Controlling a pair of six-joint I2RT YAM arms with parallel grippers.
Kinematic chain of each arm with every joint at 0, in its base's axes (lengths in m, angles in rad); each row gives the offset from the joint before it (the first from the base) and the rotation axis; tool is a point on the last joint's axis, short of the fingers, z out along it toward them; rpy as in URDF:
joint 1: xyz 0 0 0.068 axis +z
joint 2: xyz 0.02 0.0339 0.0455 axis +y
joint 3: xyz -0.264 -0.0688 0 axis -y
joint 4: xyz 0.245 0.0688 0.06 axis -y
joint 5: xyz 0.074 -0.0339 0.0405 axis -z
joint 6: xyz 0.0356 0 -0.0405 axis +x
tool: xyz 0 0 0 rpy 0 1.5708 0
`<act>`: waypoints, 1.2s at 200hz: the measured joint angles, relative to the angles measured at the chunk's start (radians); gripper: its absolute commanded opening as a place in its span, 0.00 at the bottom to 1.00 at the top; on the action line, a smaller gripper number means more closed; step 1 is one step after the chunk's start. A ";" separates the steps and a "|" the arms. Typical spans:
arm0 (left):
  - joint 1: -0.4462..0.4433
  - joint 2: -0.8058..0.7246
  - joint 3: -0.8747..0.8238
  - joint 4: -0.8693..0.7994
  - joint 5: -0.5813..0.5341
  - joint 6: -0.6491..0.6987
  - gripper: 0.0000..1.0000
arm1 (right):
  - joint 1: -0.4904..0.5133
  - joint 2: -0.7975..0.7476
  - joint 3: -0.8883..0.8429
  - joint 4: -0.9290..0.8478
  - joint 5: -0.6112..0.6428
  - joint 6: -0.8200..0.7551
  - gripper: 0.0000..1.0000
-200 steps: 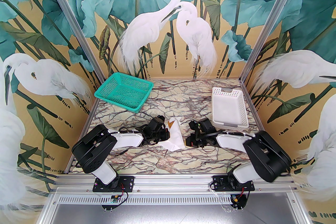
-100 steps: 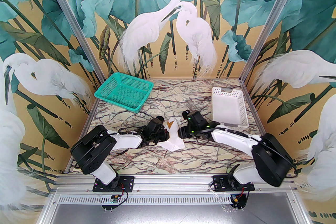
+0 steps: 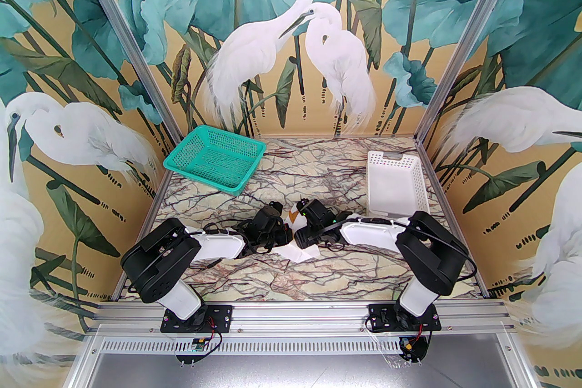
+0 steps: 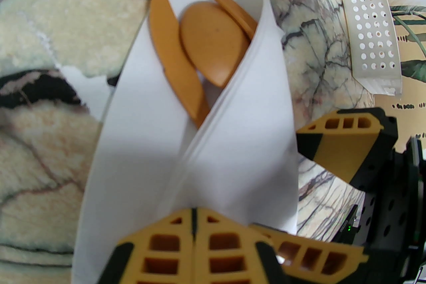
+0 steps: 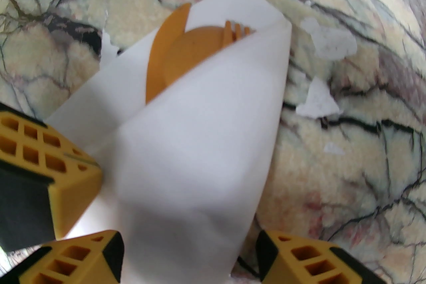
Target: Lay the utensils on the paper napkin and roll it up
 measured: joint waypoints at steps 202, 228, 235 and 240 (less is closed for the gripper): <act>0.000 0.000 -0.018 0.034 0.000 -0.004 0.00 | 0.021 0.026 0.027 -0.045 0.093 -0.014 0.61; 0.000 0.001 -0.018 0.035 0.000 -0.004 0.00 | 0.018 0.015 0.016 -0.045 0.097 -0.010 0.59; -0.001 0.002 -0.018 0.037 0.000 -0.004 0.00 | 0.016 0.012 0.013 -0.046 0.097 -0.010 0.59; -0.002 0.002 -0.018 0.037 0.000 -0.004 0.00 | 0.014 0.010 0.011 -0.046 0.097 -0.010 0.58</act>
